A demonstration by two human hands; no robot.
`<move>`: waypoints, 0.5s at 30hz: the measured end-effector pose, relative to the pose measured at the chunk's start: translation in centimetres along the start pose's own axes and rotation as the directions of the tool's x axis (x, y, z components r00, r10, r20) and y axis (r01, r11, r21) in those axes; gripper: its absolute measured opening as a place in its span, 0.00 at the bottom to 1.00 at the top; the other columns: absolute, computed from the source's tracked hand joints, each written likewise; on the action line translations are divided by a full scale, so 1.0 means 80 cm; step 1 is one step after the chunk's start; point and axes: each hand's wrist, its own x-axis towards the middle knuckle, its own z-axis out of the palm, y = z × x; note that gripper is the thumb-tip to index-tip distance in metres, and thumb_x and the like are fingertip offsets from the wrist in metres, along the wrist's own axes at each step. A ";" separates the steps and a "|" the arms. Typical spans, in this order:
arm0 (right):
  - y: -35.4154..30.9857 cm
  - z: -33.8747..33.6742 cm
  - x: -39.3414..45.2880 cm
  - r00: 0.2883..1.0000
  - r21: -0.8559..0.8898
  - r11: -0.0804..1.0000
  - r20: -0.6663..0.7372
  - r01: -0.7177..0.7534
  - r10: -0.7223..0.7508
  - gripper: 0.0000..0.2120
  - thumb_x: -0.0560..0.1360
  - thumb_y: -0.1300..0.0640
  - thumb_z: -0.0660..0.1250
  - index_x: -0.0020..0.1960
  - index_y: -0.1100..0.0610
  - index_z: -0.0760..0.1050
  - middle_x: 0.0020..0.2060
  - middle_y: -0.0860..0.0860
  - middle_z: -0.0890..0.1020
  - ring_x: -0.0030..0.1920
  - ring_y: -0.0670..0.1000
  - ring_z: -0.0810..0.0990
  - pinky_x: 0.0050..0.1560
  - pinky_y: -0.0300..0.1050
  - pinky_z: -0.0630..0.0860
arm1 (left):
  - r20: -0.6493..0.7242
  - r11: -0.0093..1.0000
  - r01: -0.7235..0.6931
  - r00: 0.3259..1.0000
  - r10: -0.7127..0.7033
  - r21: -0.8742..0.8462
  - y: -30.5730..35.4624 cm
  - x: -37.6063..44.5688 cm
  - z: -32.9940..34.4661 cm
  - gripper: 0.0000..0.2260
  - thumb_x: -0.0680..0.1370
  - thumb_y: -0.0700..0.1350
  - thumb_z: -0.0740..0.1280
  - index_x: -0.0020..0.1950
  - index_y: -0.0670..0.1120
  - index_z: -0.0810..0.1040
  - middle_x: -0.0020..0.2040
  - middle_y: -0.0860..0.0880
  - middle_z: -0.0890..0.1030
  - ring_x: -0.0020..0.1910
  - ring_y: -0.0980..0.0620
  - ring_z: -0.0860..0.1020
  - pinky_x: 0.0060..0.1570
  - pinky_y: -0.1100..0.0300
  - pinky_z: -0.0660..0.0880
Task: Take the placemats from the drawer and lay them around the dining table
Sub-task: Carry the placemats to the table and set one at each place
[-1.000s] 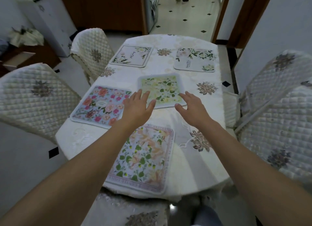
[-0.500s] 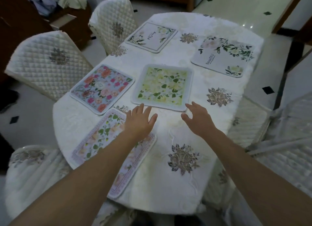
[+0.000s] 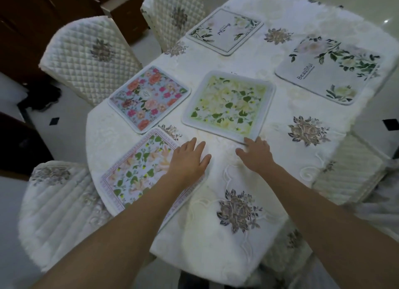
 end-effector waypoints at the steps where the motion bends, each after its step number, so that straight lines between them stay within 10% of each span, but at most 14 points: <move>1: 0.003 0.002 0.000 1.000 0.036 0.999 0.000 0.000 0.000 0.32 0.75 0.37 0.57 0.73 0.54 0.66 0.72 0.62 0.65 0.73 0.63 0.60 0.72 0.56 0.58 | 0.008 1.000 0.000 1.000 0.000 -0.001 0.002 -0.001 0.004 0.27 0.83 0.59 0.50 0.80 0.50 0.55 0.80 0.45 0.54 0.78 0.45 0.55 0.75 0.46 0.53; 4: 0.005 -0.005 -0.002 1.000 0.241 0.970 -0.026 0.001 0.005 0.26 0.67 0.37 0.56 0.50 0.57 0.75 0.51 0.56 0.76 0.58 0.60 0.75 0.52 0.48 0.71 | 0.022 1.000 0.004 1.000 -0.004 -0.011 0.010 -0.001 0.013 0.27 0.83 0.59 0.50 0.80 0.50 0.55 0.80 0.45 0.55 0.78 0.45 0.55 0.74 0.47 0.53; 8: -0.001 -0.009 -0.002 0.997 0.678 0.732 0.041 -0.071 0.059 0.26 0.76 0.51 0.69 0.69 0.63 0.71 0.57 0.55 0.77 0.58 0.55 0.77 0.62 0.48 0.72 | -0.001 1.000 -0.012 1.000 0.012 0.003 0.025 -0.010 0.022 0.26 0.83 0.58 0.52 0.79 0.49 0.57 0.80 0.45 0.56 0.77 0.44 0.57 0.73 0.47 0.55; 11: -0.010 -0.011 0.002 0.983 0.854 0.487 0.147 -0.183 0.112 0.16 0.76 0.55 0.69 0.58 0.65 0.77 0.45 0.55 0.76 0.46 0.53 0.76 0.54 0.47 0.76 | -0.022 1.000 -0.012 1.000 0.012 0.000 0.029 -0.015 0.023 0.26 0.83 0.58 0.52 0.79 0.49 0.57 0.79 0.45 0.57 0.77 0.44 0.57 0.73 0.47 0.54; 15: -0.011 -0.009 0.001 0.984 0.842 0.511 0.129 -0.173 0.120 0.06 0.76 0.55 0.69 0.49 0.57 0.78 0.48 0.54 0.78 0.46 0.50 0.77 0.51 0.45 0.78 | -0.057 1.000 -0.020 0.998 0.020 0.002 0.029 -0.021 0.021 0.26 0.83 0.58 0.52 0.79 0.49 0.58 0.79 0.45 0.58 0.77 0.44 0.58 0.73 0.48 0.55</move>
